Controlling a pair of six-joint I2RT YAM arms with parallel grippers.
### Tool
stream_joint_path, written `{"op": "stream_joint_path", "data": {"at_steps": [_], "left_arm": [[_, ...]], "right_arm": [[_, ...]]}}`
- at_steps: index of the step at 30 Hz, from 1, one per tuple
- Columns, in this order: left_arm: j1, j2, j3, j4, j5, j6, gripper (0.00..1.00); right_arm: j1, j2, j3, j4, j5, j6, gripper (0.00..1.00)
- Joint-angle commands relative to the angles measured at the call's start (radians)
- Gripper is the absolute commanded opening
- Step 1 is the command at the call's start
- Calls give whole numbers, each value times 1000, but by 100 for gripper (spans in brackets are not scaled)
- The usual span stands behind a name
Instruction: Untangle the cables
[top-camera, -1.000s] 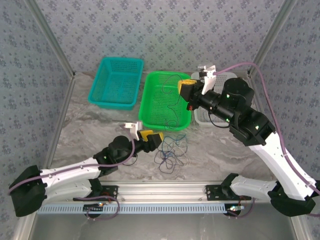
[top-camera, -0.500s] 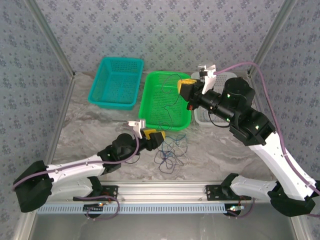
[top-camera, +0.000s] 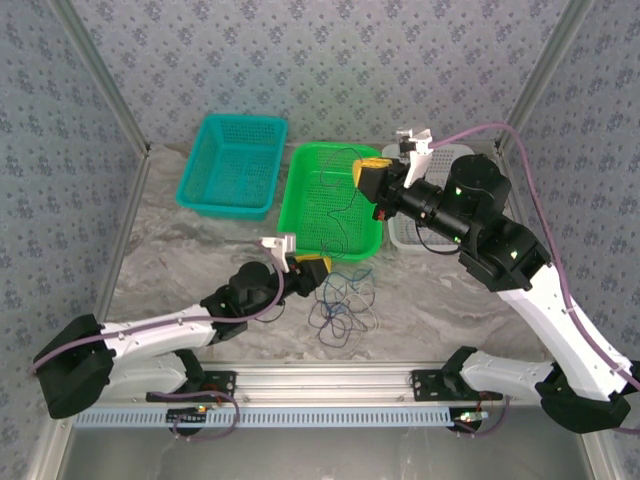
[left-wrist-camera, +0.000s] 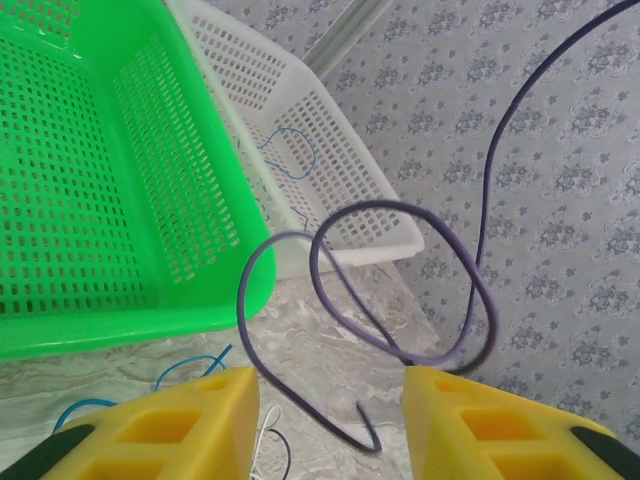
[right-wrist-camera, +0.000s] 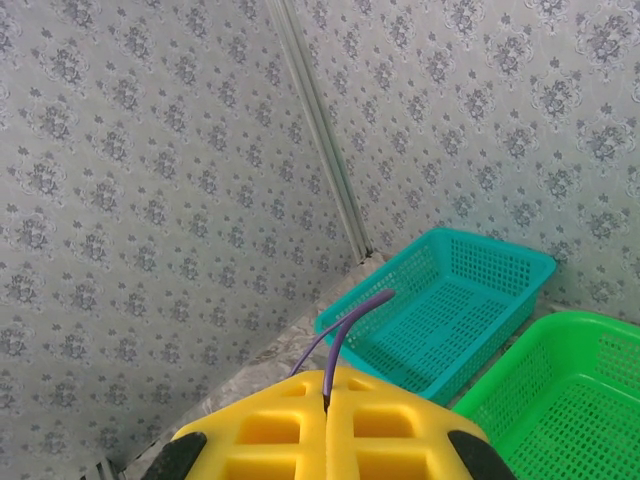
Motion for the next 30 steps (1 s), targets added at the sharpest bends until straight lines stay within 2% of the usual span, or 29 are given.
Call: {"op": "stream_joint_path", "data": {"at_steps": [1,8,11,15,18,24,30], "left_arm": [[6,12,36,45,11,5,44],[6,37,40,49,8,-6,43],[7,50,41,57,5,-9,37],[6,63,41,66,4,1,19],[6,70,39,51,-10,9,0],[6,65,23,-31,-65,21,0],[12,71,47,-345,-216,0,0]], "right_arm": [[-6,-11,15,36,-19,18,0],[-8,-18,17,45,-16,22,0],[-10,-23,17,57,-18,30,0],[-12,-28,17,65,-24,41,0],[-16,-38,16,62,-10,38,0],[-47,-54,27,34,15,15,0],[-138,-56,76,1,1,12,0]]}}
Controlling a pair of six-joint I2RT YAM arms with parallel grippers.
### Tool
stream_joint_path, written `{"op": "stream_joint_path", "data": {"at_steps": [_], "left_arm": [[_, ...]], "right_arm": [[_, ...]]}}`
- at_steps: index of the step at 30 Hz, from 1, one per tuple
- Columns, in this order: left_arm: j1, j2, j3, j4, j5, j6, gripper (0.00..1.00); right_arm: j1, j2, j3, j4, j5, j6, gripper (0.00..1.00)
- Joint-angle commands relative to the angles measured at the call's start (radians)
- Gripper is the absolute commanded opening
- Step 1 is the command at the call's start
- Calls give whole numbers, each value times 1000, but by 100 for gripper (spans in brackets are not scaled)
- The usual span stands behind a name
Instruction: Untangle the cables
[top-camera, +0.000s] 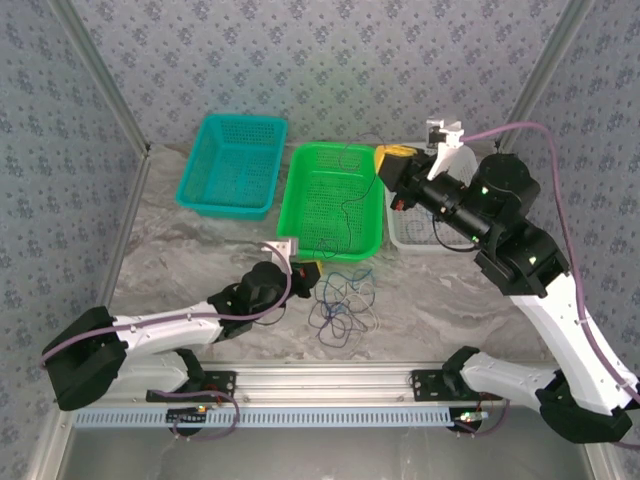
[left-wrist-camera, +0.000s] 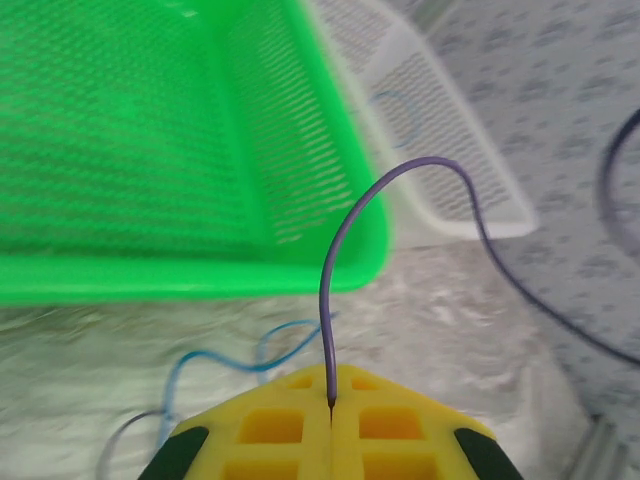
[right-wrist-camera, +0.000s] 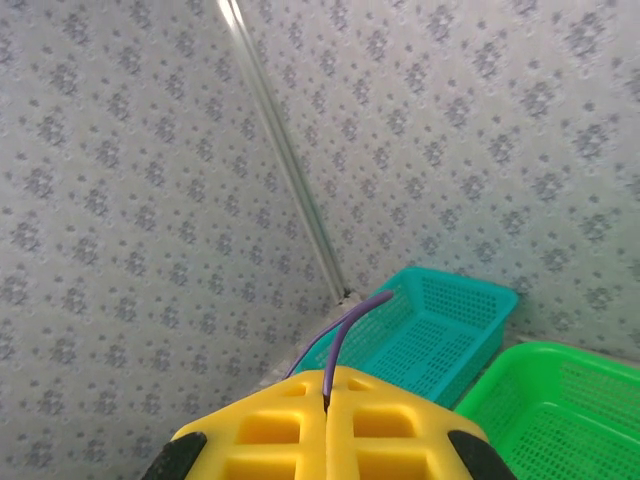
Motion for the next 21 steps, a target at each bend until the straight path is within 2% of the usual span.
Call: {"op": "stream_joint_path", "data": {"at_steps": [1,5,13,21], "left_arm": [[15,7,30,-207,-107,-13,0],[23,-4,18,-301,-130,-35,0],[24,-64,25,-424,-107,23,0],[26,-153,-4,-499,-121,53,0]], "right_arm": [[-52,-14,61,-17,-5,-12,0],[-122,-14,96,-39,-15,-24,0],[-221,7,133,-46,16,-88,0],[-313,35,121,-17,-24,-49,0]]}}
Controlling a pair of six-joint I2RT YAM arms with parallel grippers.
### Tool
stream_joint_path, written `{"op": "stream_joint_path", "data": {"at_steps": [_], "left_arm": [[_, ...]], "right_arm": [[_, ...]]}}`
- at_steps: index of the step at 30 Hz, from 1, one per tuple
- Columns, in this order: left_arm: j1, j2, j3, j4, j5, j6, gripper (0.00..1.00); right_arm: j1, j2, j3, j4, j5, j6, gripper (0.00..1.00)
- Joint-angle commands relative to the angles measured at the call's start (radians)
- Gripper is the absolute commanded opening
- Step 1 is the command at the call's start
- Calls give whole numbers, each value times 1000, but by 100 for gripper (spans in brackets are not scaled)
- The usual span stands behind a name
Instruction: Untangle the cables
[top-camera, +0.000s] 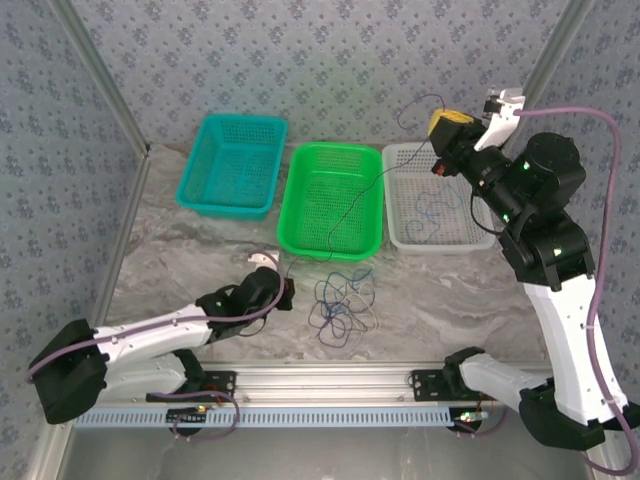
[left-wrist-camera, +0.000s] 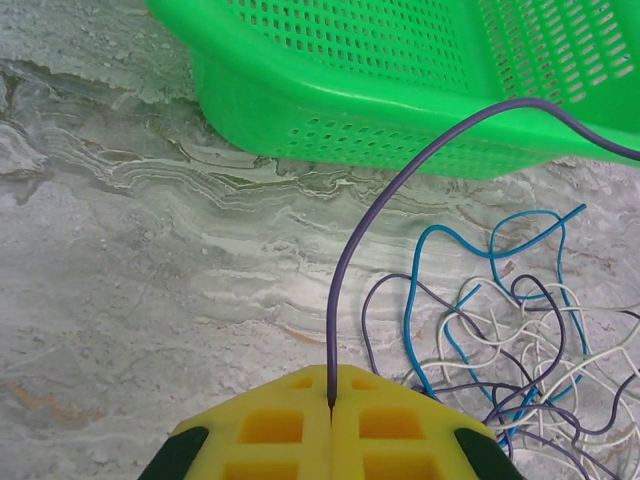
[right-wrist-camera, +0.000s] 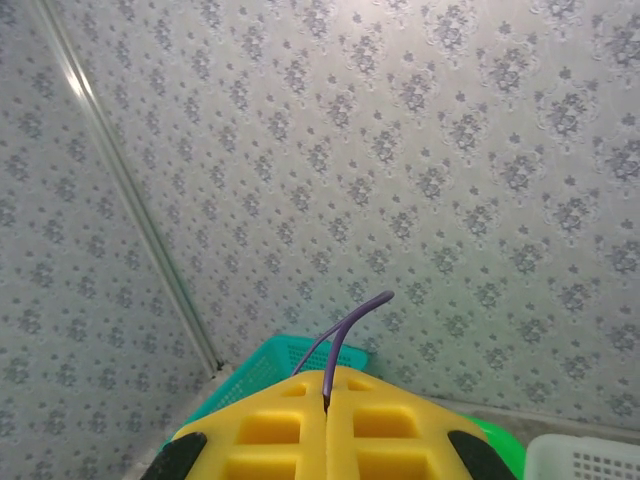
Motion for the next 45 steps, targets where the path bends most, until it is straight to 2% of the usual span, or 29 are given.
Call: {"op": "stream_joint_path", "data": {"at_steps": [1,6,13,17,22,29,30,31,32,33,35,36,38,41,45], "left_arm": [[6,-50,-3,-46,-30,32,0],[39,-65,73,-40,-33,124,0],[203,26,264,-59,92,270,0],[263,154,376,-64,188,328,0],[295,379,522,-103,279,365,0],[299,607,669,-215,320,356,0],[299,618,682,-235,318,348,3],[299,620,689,-253,314,345,11],[299,620,695,-268,308,343,25],[298,614,697,-284,296,341,46],[292,593,698,-312,263,338,85],[288,576,695,-321,243,342,99],[275,539,689,-335,208,351,100],[236,463,684,-344,156,371,100],[186,367,667,-302,129,391,99]], "right_arm": [[-24,11,-4,35,-33,23,0],[-30,79,-54,87,-48,52,0],[-65,301,-77,131,-69,86,0],[-84,432,-77,145,-84,107,0],[-89,580,-59,156,-139,141,0],[-65,796,63,21,-140,107,0],[-61,822,86,-4,-134,99,0],[-57,843,103,-24,-130,93,2],[-55,858,116,-35,-125,90,10],[-53,868,126,-44,-123,88,24],[-53,873,132,-47,-128,84,45],[-54,870,134,-46,-132,77,54],[-52,857,139,-54,-137,65,65],[-50,810,129,-59,-162,49,73],[-44,718,99,-70,-210,23,76]]}}
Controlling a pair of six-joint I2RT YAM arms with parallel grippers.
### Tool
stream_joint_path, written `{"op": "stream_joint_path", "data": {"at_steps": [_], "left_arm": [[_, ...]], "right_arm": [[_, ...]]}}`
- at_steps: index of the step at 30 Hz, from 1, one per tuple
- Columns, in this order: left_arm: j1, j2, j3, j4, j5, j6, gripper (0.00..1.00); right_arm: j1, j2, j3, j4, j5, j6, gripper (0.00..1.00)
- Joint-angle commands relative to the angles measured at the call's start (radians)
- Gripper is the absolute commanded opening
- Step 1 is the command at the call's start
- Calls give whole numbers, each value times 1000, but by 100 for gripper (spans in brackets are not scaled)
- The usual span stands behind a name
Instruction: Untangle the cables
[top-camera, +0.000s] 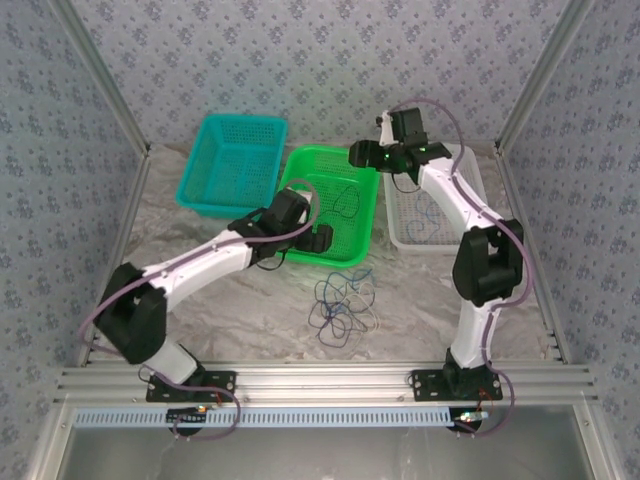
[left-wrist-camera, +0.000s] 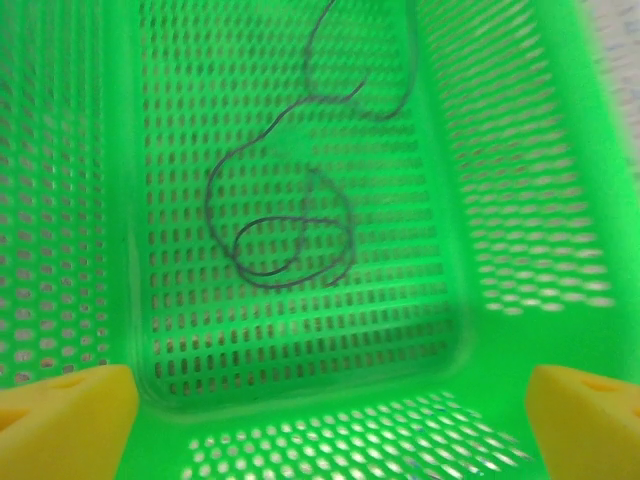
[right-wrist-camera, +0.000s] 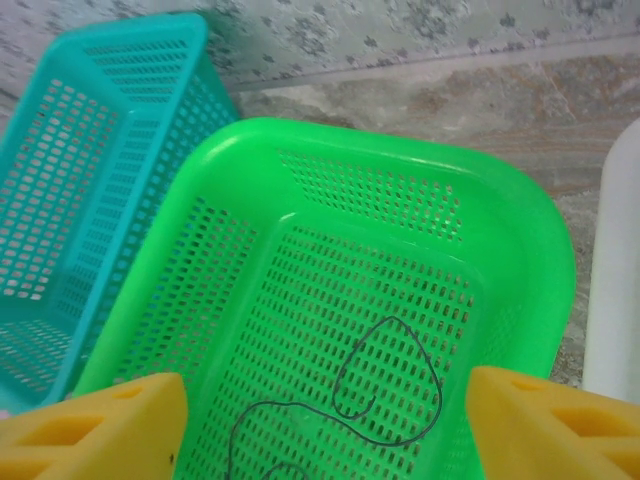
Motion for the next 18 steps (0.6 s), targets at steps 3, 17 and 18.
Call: {"op": "stream_joint_path", "data": {"at_steps": [3,17,18], "left_arm": [[-32,-146,-28,38,-31,9,99],[-29,-453,-443,167,42,-100,99],[-29,-461,-464,190,53,-112,99]], "right_arm": [[16,-197,-48,-72,-78,-55,77],[75,-814,-849,-87,-59,71,54],[96,-841,-896,-74,-49,89,54]]}}
